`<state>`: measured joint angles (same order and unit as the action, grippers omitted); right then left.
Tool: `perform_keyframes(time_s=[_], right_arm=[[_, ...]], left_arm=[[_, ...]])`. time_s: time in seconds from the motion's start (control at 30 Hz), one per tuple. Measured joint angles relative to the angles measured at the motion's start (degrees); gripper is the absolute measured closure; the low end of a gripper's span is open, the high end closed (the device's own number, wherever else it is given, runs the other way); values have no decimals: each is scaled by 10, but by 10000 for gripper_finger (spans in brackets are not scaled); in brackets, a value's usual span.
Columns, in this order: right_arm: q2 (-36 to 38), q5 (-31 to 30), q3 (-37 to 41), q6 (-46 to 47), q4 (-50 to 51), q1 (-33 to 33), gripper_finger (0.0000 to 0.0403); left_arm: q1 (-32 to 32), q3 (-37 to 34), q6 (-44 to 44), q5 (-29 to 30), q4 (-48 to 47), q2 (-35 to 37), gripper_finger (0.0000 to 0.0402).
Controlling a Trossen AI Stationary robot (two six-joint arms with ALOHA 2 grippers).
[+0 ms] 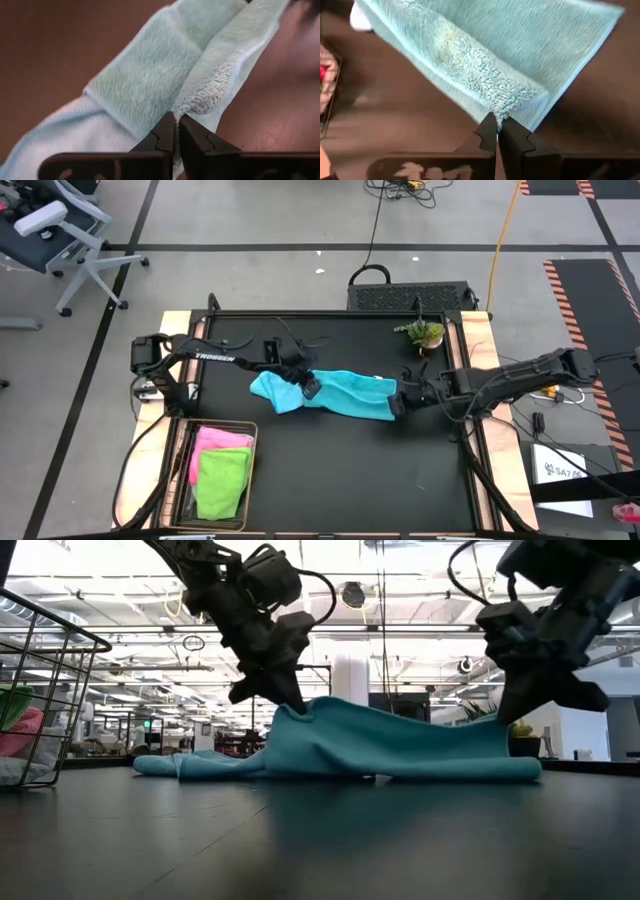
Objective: Fold microfiber towels
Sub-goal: Fold the right blue microfiber cloth
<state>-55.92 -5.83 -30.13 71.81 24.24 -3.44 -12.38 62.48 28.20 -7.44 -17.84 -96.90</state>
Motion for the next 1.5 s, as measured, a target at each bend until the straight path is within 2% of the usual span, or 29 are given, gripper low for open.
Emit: perform_keyframes(time_s=[0.27, 0.43, 0.7, 0.9, 1.0, 1.1, 1.27, 1.37, 1.5], right_arm=[[0, 17, 0, -37, 2, 56, 403], [0, 32, 0, -36, 28, 57, 403], [0, 29, 0, -37, 43, 70, 403], [0, 30, 0, -40, 43, 83, 403], [0, 31, 0, -41, 43, 84, 403], [0, 31, 0, -40, 43, 84, 403], [0, -7, 0, -40, 43, 89, 403], [0, -46, 0, -43, 45, 106, 403], [0, -43, 0, -65, 56, 140, 403]], left_arm=[[0, 0, -34, 25, 34, 0, 357], [-4, 0, -45, 29, 30, -6, 355], [-24, 1, -68, 1, 38, -41, 354], [-52, 1, -100, 15, 59, -43, 354], [-71, 1, -109, 4, 79, -43, 354], [-84, 1, -114, 5, 81, -42, 342], [-96, 1, -113, -9, 86, -34, 320], [-93, 1, -111, -10, 85, -22, 328], [-80, 1, -112, -22, 86, -7, 348]])
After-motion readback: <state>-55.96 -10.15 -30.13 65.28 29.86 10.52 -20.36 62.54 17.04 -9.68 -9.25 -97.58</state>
